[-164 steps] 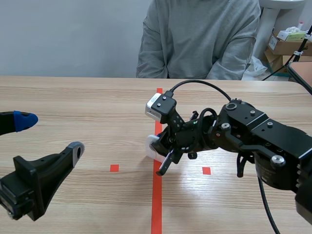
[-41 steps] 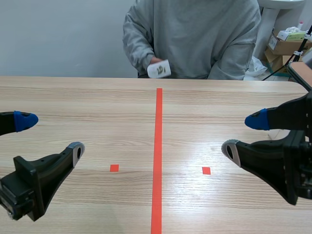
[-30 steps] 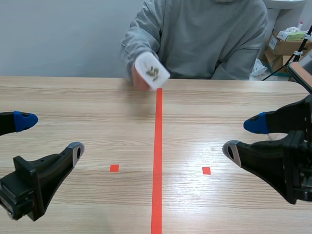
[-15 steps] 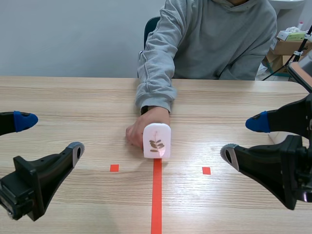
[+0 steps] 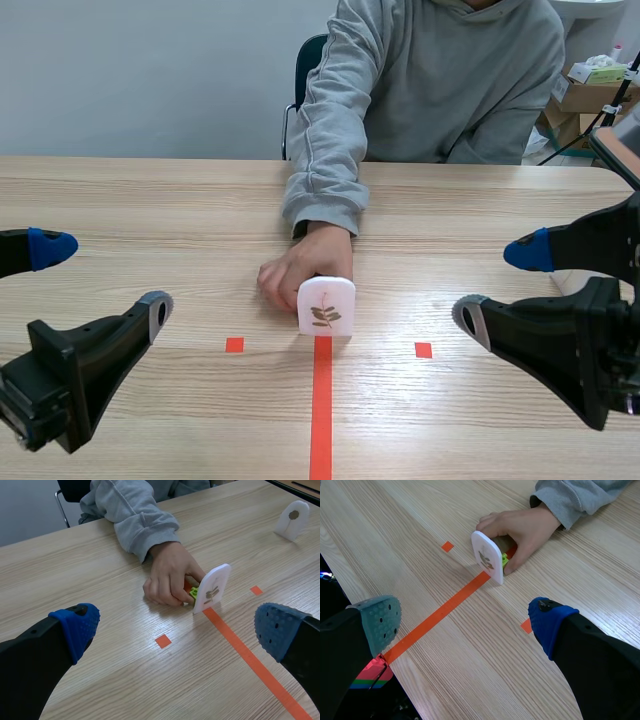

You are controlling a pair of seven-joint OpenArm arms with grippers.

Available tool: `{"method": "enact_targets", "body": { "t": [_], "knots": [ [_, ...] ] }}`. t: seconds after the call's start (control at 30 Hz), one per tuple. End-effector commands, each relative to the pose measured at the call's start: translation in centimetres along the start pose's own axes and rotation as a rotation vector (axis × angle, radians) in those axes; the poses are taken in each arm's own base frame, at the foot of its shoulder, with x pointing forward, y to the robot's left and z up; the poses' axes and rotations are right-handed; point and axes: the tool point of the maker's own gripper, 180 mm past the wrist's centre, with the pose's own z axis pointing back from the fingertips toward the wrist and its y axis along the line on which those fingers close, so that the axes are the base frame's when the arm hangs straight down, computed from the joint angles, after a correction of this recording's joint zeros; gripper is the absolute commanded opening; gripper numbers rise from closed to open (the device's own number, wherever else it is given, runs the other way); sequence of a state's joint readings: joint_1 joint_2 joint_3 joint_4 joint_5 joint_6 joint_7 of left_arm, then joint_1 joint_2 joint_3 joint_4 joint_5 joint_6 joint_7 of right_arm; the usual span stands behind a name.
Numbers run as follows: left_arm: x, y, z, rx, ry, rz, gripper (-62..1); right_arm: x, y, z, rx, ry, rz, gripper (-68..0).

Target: Do the leaf sorting experiment

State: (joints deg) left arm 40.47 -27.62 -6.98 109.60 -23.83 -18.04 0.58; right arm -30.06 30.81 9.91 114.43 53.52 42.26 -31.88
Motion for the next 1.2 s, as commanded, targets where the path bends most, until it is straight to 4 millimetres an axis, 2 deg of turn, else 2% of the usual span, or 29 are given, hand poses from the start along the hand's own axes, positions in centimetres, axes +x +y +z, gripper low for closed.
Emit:
{"method": "enact_targets", "body": {
  "t": [0.0, 1.17],
  "knots": [
    [0.66, -0.17, 0.05, -0.002, -0.028, 0.009, 1.4, 0.62, -0.11, 0.12, 0.004, -0.025, 0.007, -15.6],
    [0.59, -0.16, 0.04, -0.001, -0.024, 0.009, 1.4, 0.22, -0.10, 0.12, 0.004, -0.003, 0.007, -15.7]
  ]
}}
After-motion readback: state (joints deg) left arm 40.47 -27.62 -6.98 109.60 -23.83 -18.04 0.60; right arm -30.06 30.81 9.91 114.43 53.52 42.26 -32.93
